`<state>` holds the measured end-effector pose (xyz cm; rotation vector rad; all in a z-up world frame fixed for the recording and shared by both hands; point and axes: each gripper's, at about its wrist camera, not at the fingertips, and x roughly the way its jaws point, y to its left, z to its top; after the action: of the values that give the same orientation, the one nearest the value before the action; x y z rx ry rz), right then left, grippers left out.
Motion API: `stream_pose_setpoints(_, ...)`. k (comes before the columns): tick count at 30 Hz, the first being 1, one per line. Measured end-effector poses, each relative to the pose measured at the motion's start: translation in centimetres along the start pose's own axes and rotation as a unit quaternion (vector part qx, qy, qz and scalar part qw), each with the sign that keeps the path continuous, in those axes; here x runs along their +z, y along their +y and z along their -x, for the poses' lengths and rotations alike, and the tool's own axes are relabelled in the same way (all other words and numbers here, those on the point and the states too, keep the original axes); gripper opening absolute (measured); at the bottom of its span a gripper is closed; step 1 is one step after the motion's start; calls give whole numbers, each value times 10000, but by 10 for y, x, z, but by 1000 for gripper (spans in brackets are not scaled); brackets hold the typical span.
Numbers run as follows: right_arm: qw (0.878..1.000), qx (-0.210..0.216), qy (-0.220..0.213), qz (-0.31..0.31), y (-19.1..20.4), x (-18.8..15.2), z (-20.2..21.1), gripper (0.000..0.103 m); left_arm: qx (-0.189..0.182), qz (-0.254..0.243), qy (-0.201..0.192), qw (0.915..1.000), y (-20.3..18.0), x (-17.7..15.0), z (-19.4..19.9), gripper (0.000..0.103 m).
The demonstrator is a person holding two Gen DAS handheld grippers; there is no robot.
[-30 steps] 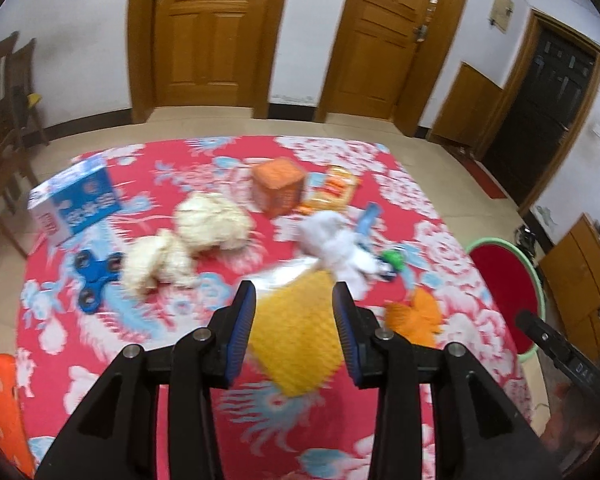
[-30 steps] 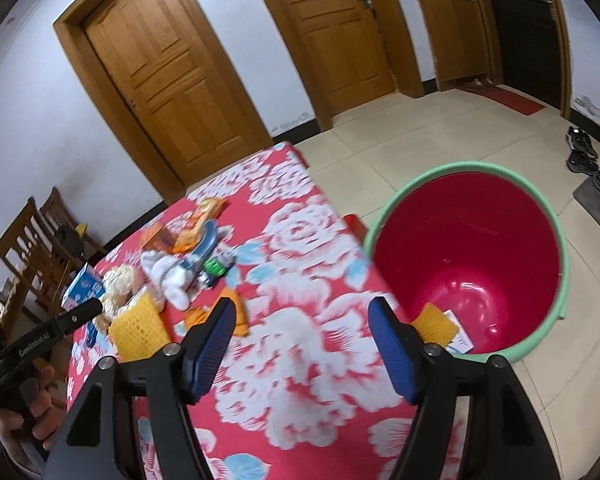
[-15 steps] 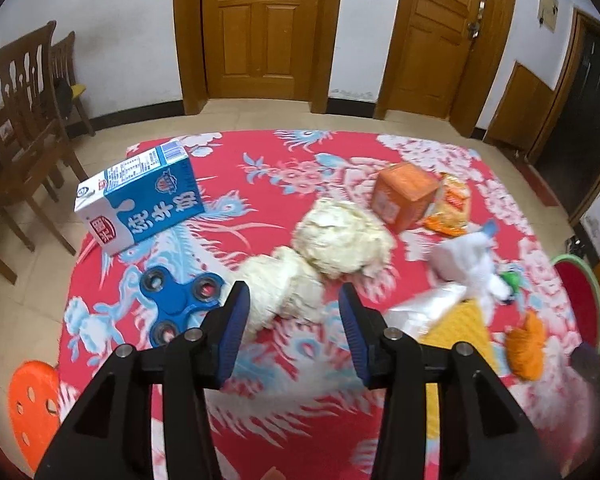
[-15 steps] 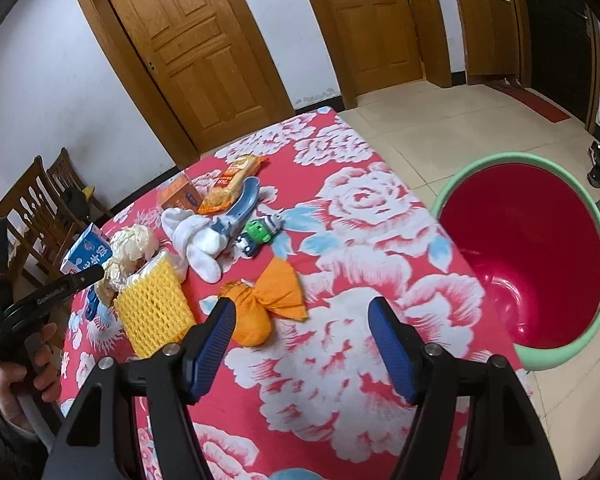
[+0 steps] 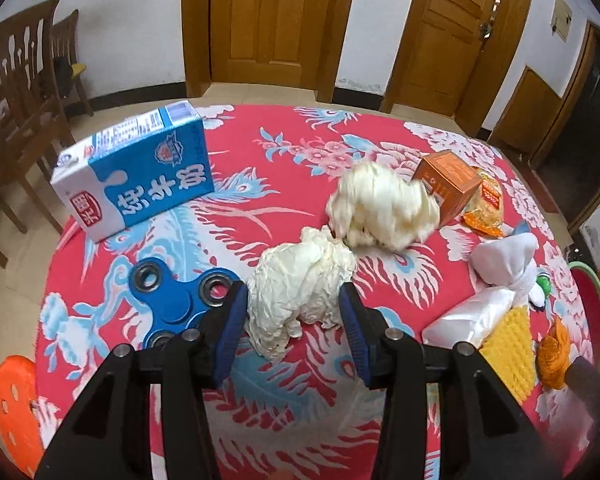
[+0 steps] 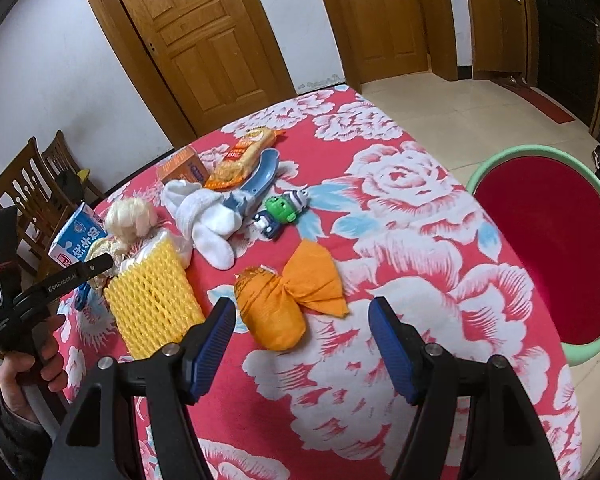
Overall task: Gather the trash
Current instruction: 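Grasp the crumpled white paper with the left tool while the right tool grasps the orange cloth bundle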
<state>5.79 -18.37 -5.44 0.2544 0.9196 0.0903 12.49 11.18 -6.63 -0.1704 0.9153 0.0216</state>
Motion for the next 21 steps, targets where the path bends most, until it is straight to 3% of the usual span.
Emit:
stream_pose_setpoints(3,10000,-32,58,-18,1,0,-4,71,-211,17,-31,9998,0,0,0,42)
stream_pose_setpoints(5,10000,-19,75,-51,2,0,-7,65,-393,72,-21,9992,2,0,1,41)
stream_pose_setpoints(16,10000,59,-38,-15,5,0,-11,47,-619,-116,-75,9980,-10,-5,5,32)
stream_pose_setpoints(21,9997,200,-93,59,7,-2,-9,33,-757,-193,-106,9969,-20,-6,15,32)
